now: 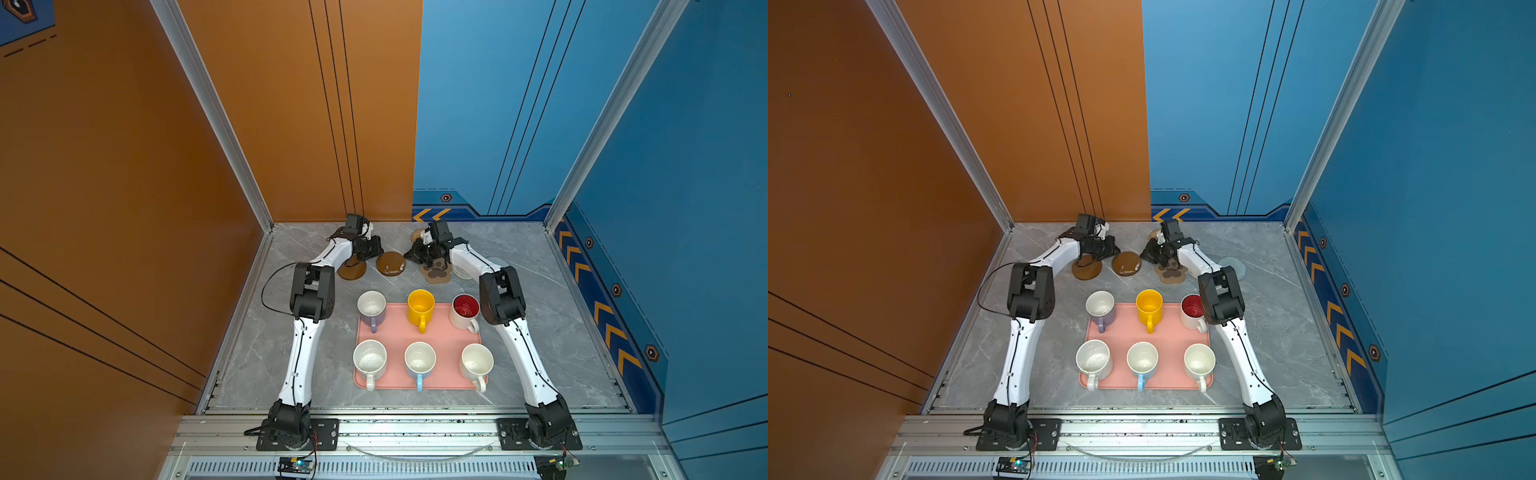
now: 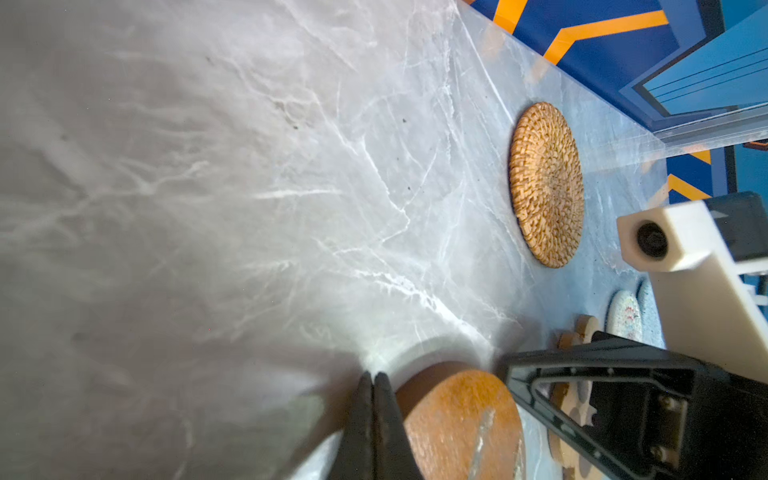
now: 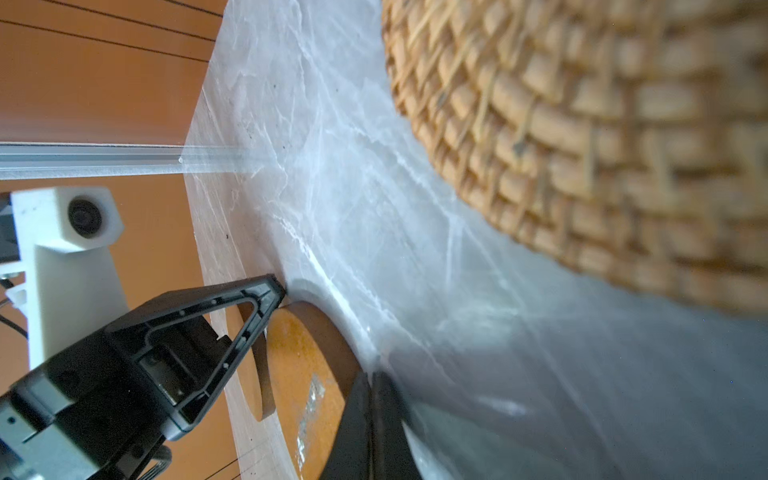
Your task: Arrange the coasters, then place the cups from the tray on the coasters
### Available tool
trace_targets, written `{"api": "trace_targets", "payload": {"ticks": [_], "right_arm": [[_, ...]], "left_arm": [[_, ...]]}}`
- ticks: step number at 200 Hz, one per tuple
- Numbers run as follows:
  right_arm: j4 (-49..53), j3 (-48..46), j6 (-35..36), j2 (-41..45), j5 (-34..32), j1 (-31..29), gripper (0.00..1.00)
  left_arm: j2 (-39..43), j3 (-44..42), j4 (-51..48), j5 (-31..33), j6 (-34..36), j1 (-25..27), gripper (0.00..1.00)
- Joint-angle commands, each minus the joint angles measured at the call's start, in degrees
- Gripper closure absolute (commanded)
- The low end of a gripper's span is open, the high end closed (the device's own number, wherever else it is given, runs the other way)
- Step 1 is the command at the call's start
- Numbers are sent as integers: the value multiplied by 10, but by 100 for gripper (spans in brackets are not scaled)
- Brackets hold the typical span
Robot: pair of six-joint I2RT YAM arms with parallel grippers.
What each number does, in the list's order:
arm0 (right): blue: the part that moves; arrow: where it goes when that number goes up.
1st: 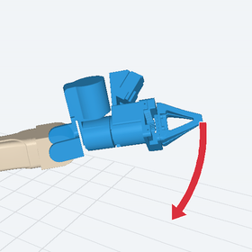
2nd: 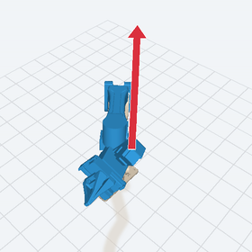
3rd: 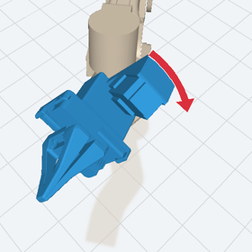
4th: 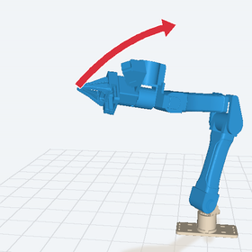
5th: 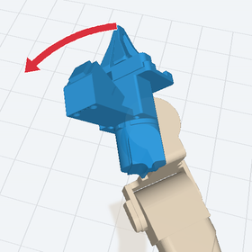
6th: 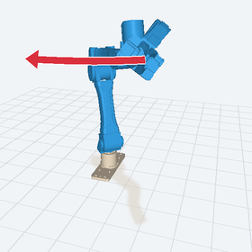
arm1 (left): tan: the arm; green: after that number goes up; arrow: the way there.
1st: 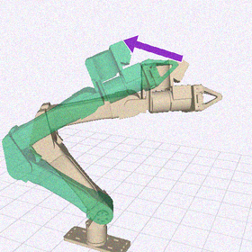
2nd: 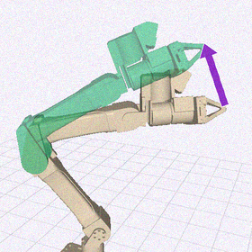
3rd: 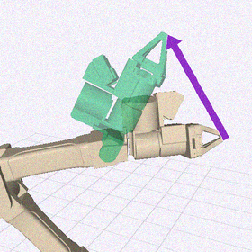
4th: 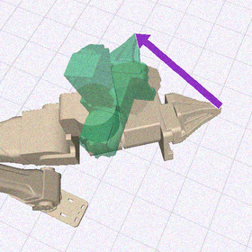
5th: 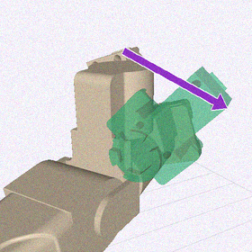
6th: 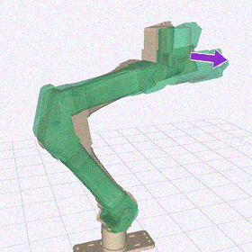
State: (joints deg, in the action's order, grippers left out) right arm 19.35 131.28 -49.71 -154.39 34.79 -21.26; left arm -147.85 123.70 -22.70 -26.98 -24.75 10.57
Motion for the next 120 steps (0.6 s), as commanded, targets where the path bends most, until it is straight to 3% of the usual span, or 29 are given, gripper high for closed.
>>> {"api": "trace_targets", "payload": {"ticks": [1,120], "right_arm": [[40,-19,15,22,6,-16,100],[39,-33,18,45,-1,-33,100]], "left_arm": [[12,-21,-51,32,17,-1,100],[93,-13,-51,39,20,-7,100]]}}
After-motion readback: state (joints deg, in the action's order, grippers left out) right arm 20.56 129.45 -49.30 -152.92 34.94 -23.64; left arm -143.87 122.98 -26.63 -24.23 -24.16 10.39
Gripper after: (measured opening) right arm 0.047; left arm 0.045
